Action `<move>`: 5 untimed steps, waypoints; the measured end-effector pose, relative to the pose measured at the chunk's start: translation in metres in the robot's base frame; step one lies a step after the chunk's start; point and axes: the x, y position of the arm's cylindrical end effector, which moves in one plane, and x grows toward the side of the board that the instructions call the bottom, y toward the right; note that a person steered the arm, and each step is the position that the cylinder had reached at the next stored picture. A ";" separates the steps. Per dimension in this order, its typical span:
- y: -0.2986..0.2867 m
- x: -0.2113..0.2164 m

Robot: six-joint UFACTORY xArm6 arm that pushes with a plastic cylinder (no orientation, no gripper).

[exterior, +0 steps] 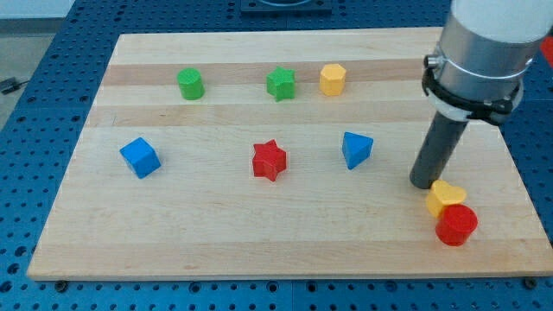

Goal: Drag the triangle to the top of the yellow heart

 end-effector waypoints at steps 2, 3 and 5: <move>-0.005 -0.059; -0.016 -0.111; -0.157 -0.098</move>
